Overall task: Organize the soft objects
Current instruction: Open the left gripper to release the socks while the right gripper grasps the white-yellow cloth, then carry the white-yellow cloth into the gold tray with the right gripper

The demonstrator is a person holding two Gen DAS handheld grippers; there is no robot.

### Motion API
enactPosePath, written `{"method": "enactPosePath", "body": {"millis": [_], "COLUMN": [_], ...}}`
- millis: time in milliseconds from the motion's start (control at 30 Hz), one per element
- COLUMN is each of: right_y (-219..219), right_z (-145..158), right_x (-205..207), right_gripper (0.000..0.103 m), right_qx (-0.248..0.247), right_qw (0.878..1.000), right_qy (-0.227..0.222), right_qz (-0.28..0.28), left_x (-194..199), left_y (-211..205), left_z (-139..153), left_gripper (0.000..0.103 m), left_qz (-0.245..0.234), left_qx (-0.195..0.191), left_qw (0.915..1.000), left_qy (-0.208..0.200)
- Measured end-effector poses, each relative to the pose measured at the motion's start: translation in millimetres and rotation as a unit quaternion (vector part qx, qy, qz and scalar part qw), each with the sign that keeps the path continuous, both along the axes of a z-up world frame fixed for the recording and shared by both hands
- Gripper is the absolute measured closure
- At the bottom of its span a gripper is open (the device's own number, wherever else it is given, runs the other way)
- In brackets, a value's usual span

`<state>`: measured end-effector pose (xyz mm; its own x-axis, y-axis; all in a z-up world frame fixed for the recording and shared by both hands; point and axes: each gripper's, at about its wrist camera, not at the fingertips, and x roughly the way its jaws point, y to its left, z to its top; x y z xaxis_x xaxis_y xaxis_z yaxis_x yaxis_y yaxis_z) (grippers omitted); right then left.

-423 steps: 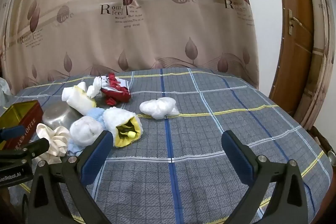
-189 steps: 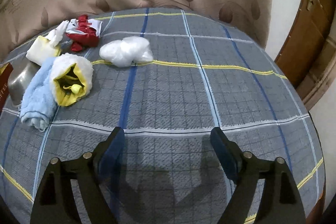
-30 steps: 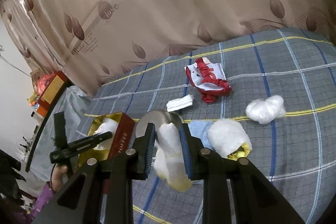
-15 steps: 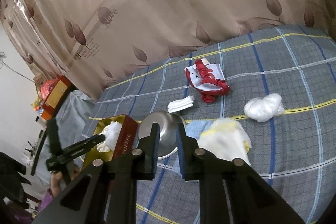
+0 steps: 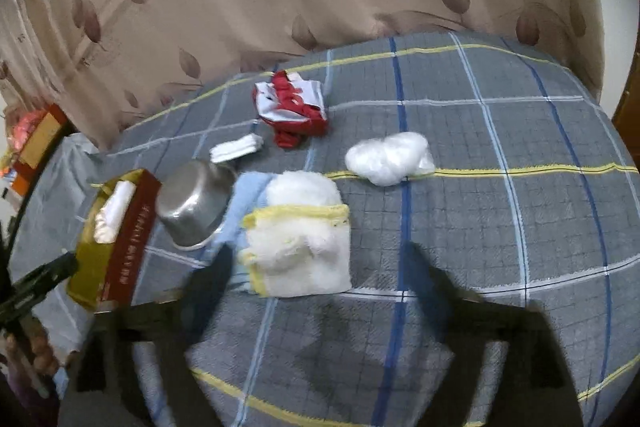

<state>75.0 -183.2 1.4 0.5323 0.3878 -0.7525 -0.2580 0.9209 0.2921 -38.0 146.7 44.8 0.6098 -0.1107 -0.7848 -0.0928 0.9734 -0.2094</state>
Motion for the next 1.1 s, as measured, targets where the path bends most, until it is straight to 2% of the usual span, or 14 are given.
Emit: {"method": "enactPosePath", "body": {"millis": [133, 267, 300, 333, 400, 467, 600, 733, 900, 1100], "right_y": [3.6, 12.1, 14.3, 17.9, 19.6, 15.1, 12.6, 31.3, 96.7, 200.9], "right_z": [-16.7, -33.3, -37.8, -43.0, -46.6, -35.1, -5.1, 31.8, 63.7, 65.5], "right_x": [8.7, 16.3, 18.0, 19.3, 17.0, 4.9, -13.7, -24.0, -22.5, -26.8], "right_gripper": [0.005, 0.006, 0.012, 0.046, 0.05, 0.054, 0.054, 0.054, 0.053, 0.052], "right_qx": [0.047, 0.04, 0.049, 0.062, 0.054, 0.06, 0.071, 0.083, 0.105, 0.102], "right_qw": [0.999, 0.999, 0.998, 0.997, 0.997, 0.997, 0.997, 0.993, 0.982, 0.964], "right_qy": [0.011, 0.016, 0.019, 0.033, 0.042, 0.017, -0.009, -0.035, -0.04, -0.006], "right_qz": [0.007, 0.009, 0.022, 0.041, 0.039, 0.035, 0.04, 0.073, 0.15, 0.246], "left_x": [-9.7, -15.9, -17.2, -18.3, -20.8, -23.9, -28.2, -34.3, -49.6, -78.3], "left_y": [-5.8, -9.0, -8.6, -8.2, -6.9, -5.3, -3.4, -2.7, 3.8, 22.8], "left_z": [-7.2, -12.2, -12.8, -13.3, -13.8, -12.5, -11.4, -11.5, -8.1, -1.5], "left_gripper": [0.053, 0.053, 0.053, 0.053, 0.053, 0.053, 0.053, 0.053, 0.053, 0.053], "left_qz": [-0.003, -0.005, -0.005, -0.003, -0.001, 0.002, 0.01, 0.018, 0.032, 0.079], "left_qx": [-0.014, -0.013, -0.013, -0.014, -0.017, -0.022, -0.02, 0.0, 0.018, 0.042], "left_qw": [0.9998, 0.9996, 0.9996, 0.9996, 0.9995, 0.9995, 0.9996, 0.9998, 0.9993, 0.996], "left_qy": [0.013, 0.023, 0.024, 0.026, 0.027, 0.024, 0.015, 0.009, 0.005, -0.005]}}
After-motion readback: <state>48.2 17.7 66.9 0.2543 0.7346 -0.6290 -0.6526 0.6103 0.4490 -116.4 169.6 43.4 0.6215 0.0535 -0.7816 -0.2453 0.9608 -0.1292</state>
